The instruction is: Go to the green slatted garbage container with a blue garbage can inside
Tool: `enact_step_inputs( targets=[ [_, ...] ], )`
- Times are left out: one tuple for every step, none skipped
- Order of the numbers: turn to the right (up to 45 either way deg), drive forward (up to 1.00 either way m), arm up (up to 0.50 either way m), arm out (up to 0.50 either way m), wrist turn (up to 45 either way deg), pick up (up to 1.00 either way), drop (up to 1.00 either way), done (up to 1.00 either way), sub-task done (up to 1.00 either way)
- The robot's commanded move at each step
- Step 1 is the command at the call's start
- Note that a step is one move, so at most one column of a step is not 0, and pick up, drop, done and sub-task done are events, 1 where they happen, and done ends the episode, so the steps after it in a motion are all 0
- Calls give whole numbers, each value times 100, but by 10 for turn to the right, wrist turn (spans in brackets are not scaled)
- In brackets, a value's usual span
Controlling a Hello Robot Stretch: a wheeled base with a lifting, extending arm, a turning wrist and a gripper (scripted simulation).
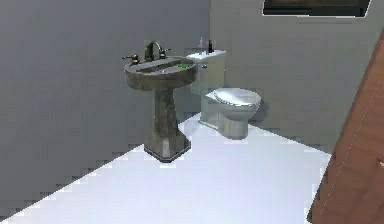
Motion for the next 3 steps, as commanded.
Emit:
enact_step_inputs(
  targets=[
    [450,0,0,0,0,0,0,0,0],
    [0,5,0,0,0,0,0,0,0],
    [-450,0,0,0,0,0,0,0,0]
  ],
)
